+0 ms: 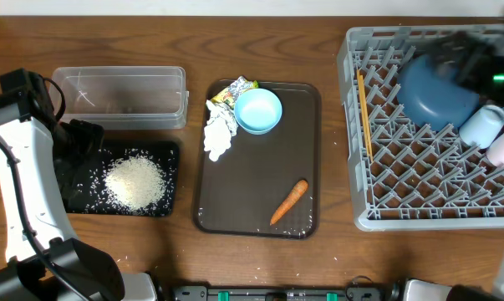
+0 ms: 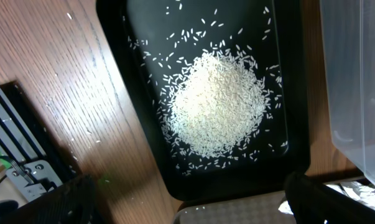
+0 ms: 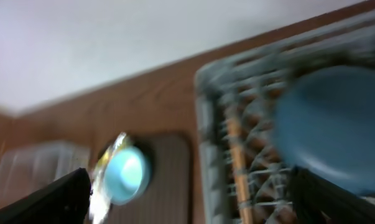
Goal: Sort waste into correct bins and load items into the dishwasher rack
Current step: 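Carry the blue plate into the back of the rack and release it, then move the right gripper back to the light-blue bowl on the tray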
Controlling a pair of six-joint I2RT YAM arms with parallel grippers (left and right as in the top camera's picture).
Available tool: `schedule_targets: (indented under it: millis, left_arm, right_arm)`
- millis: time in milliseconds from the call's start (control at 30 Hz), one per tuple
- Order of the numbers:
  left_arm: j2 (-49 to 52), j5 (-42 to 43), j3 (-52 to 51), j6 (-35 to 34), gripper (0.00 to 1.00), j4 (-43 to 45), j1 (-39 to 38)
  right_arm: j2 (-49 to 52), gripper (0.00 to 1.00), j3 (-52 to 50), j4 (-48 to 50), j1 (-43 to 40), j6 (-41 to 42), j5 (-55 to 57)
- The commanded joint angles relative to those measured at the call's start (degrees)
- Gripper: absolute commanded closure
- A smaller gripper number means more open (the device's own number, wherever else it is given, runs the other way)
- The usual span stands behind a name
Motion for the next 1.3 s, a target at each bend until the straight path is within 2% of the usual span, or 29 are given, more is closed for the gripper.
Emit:
schedule_targets:
  millis: [0,200,333,433,567,967,1167,1267]
  left_arm:
    - [0.5,-0.3,0.5,-0.5,0.01,-0.2,0.2]
    - [0.5,-0.3,0.5,-0.5,0.01,-0.2,0.2]
    - [0.5,-0.3,0.5,-0.5,0.01,-0.2,0.2]
    - [0.5,-0.3,0.5,-0.5,0.01,-0.2,0.2]
    - [0.5,-0.3,0.5,-0.5,0.01,-0.2,0.2]
    - [0.5,-0.3,0.5,-0.5,0.01,-0.2,0.2]
    - [0.5,-0.3,0.5,-0.5,0.01,-0.2,0.2]
    - [0.5,-0.3,0.5,-0.5,0.01,-0.2,0.2]
  right_arm:
    - [0.4,0.01,0.2,-1.3,9.7,-5.7,0.4]
    - [5.6,0.01,0.2,-1.8,26.7,-4.2,9.4]
    - [10.7,0.01,0.2,-5.7,34.3,9.2,16.4]
    - [14.1,0.01,0.2,-8.5,37.9,15.6,17.5]
    - [17.9,0.01,0.2,-10.0,41.6,20.0,17.4]
    - [23.6,0.01,0.2,-5.0,47.0,20.0,15.3]
    - [26.1,0.01,0.2,2.0,48.5,20.3,24.7]
    - [28.2,0.02,0.2,3.7,48.3,24.7,28.6]
